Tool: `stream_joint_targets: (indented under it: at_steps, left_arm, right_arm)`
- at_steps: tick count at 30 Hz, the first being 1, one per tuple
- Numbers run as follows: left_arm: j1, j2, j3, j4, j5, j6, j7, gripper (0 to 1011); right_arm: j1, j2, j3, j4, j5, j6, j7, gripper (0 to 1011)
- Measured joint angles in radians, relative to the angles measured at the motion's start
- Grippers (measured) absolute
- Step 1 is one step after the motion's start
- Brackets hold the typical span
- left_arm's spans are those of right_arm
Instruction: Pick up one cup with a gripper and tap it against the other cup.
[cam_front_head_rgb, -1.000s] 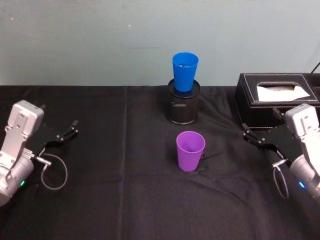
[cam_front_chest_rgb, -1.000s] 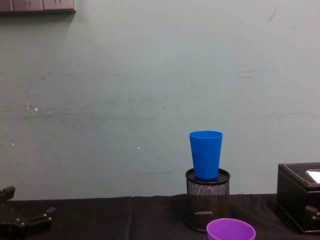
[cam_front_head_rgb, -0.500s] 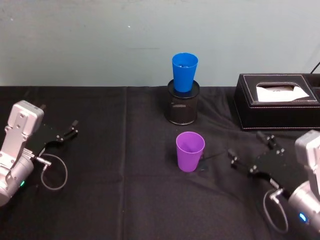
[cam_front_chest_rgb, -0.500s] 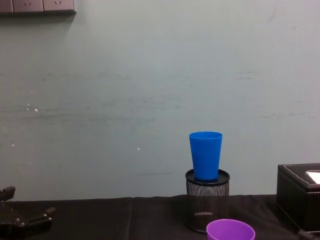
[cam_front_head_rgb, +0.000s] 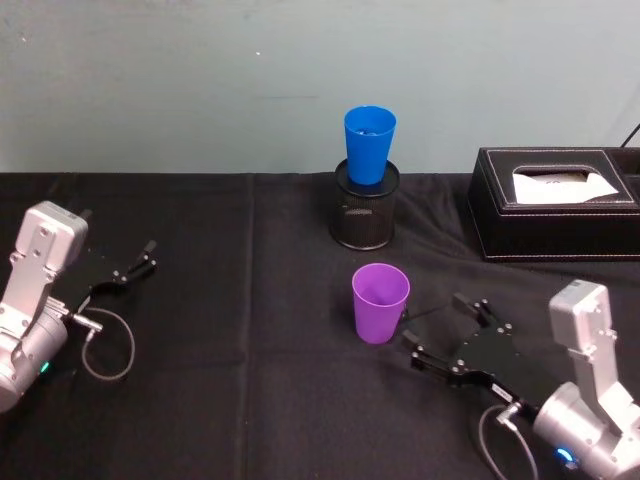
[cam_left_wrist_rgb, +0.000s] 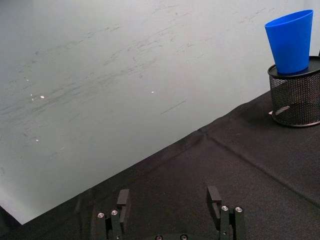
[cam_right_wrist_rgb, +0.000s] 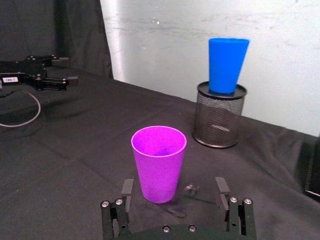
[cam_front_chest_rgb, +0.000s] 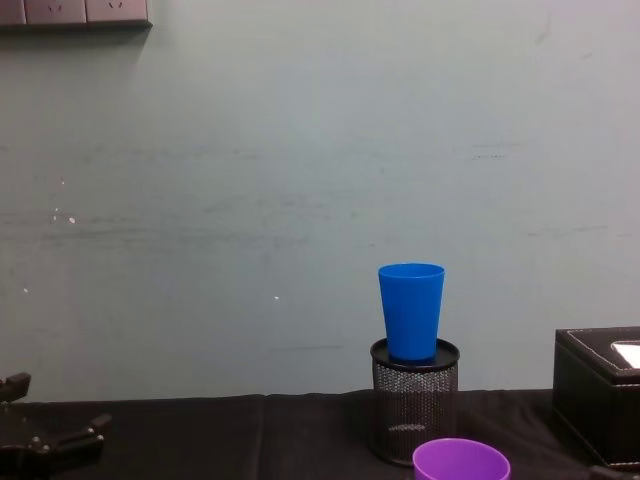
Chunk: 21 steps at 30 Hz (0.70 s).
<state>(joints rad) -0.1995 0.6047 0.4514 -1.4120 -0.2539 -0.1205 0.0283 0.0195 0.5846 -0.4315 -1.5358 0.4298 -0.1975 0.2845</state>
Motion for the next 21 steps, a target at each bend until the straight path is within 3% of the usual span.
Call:
stream_joint_targets:
  at_steps: [8, 21]
  left_arm:
    - [0.000, 0.000, 0.000, 0.000, 0.000, 0.000, 0.000, 1000]
    - [0.000, 0.000, 0.000, 0.000, 0.000, 0.000, 0.000, 1000]
  right_arm:
    - [0.069, -0.061, -0.023, 0.083, -0.027, 0.017, 0.036, 1004]
    - [0.154, -0.133, -0.035, 0.181, -0.073, -0.011, 0.096, 1004]
